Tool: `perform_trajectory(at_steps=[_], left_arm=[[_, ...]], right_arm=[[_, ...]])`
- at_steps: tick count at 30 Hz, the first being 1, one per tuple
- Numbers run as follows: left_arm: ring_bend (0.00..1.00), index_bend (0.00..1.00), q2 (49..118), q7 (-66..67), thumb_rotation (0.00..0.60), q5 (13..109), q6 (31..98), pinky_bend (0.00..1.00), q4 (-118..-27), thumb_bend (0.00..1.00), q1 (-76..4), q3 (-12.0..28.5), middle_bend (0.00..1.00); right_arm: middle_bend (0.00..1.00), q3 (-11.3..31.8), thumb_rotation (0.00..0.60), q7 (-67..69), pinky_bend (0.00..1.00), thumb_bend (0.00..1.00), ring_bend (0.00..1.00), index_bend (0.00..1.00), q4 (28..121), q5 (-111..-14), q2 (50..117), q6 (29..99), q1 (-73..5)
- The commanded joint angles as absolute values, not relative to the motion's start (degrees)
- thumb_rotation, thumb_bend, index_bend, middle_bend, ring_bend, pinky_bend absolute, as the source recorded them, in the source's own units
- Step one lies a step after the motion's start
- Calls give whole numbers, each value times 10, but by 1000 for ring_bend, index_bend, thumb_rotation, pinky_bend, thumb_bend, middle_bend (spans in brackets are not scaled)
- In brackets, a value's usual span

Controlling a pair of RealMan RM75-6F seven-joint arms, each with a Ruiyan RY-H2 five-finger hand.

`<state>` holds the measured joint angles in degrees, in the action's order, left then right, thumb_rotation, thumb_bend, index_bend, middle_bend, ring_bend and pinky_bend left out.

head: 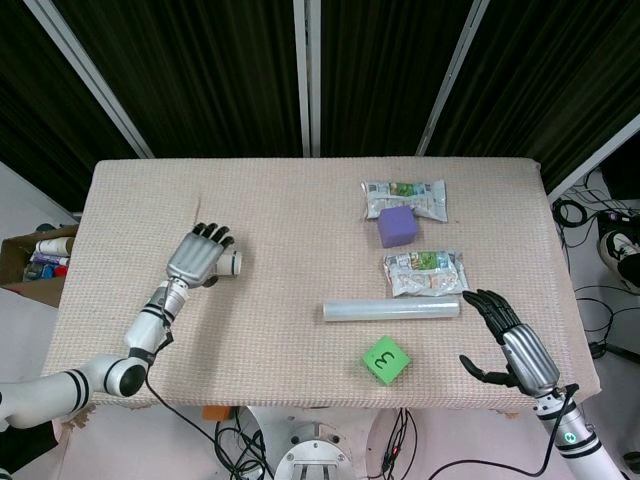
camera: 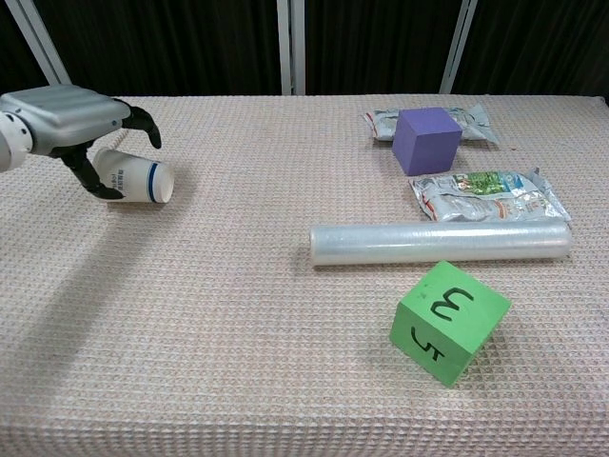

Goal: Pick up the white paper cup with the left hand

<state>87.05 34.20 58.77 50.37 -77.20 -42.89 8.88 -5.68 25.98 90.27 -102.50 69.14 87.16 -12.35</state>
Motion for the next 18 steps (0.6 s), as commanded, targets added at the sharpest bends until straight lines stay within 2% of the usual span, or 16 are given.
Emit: perform_trajectory(at_steps=[1, 7, 10, 15, 18], left_arm=[[117, 247, 906, 472, 600, 450, 525, 169, -804, 189, -479, 104, 153], [118, 279, 929, 543, 600, 348, 539, 174, -791, 189, -516, 108, 184], [144, 320, 939, 554, 600, 309, 544, 181, -784, 206, -527, 111, 251], [204, 431, 953, 543, 600, 308, 556, 200, -755, 345, -530, 107, 368], [225, 455, 947, 516, 600, 326, 559, 213, -753, 401, -522, 105, 414]], right_arm=[[103, -57, 600, 263, 3, 265, 0, 68, 900, -1025, 693, 873, -122], [103, -58, 600, 270, 2, 266, 0, 72, 893, -1024, 693, 876, -119], [103, -59, 600, 276, 2, 266, 0, 76, 889, -1020, 694, 878, -116], [105, -60, 600, 280, 3, 266, 0, 81, 887, -1022, 692, 884, -111], [109, -62, 600, 281, 2, 266, 0, 87, 890, -1024, 688, 887, -109]])
